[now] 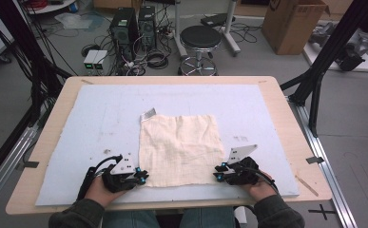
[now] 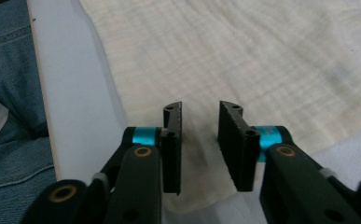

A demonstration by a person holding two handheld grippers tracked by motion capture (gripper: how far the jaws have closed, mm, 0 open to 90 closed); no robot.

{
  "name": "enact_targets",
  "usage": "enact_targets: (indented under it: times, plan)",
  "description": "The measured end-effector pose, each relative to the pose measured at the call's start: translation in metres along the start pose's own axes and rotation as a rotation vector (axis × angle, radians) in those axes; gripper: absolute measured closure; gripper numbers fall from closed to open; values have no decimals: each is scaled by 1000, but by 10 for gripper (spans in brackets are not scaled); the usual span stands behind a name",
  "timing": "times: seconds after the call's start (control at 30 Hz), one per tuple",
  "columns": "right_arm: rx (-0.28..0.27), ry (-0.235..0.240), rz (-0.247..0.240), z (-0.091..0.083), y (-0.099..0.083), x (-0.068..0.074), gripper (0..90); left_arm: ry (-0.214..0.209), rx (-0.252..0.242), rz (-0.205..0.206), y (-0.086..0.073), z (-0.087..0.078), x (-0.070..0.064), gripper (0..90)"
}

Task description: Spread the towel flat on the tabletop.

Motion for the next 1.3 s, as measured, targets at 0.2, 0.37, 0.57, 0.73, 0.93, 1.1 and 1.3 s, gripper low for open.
enact_targets:
  times: [0.2, 0.37, 0.57, 0.73, 0.93, 1.1, 1.3]
  plan:
    - [6, 29, 6, 2, 3, 0, 884, 1, -3, 1, -1, -4, 1, 887]
    - [6, 46, 0, 4, 5, 7, 885, 13, -31, -9, -4, -20, 4, 888]
    - [12, 68, -11, 4, 8, 19, 882, 7, -15, -8, -9, -27, 1, 887]
    - [14, 73, -4, 2, 4, 22, 879, -11, -14, -24, -11, -29, -2, 842]
    - [-22, 83, 5, -3, 3, 23, 790, 24, -30, -64, -11, -32, 3, 607]
    - [-86, 56, 27, -9, 7, 19, 684, 38, -58, -88, -9, -34, 6, 526]
    - [-167, 16, 64, -14, 11, 11, 557, 63, -93, -129, -6, -35, 12, 461]
Point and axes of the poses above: each handheld gripper's, and its own axes: z roughly forward along the jaws, y roughly out of its top, x roughly to its left, the point moved 4 cm from there along z, roughly forward along the jaws, and after that the axes turned 4 degrees about -x, right-handed, at the moved point
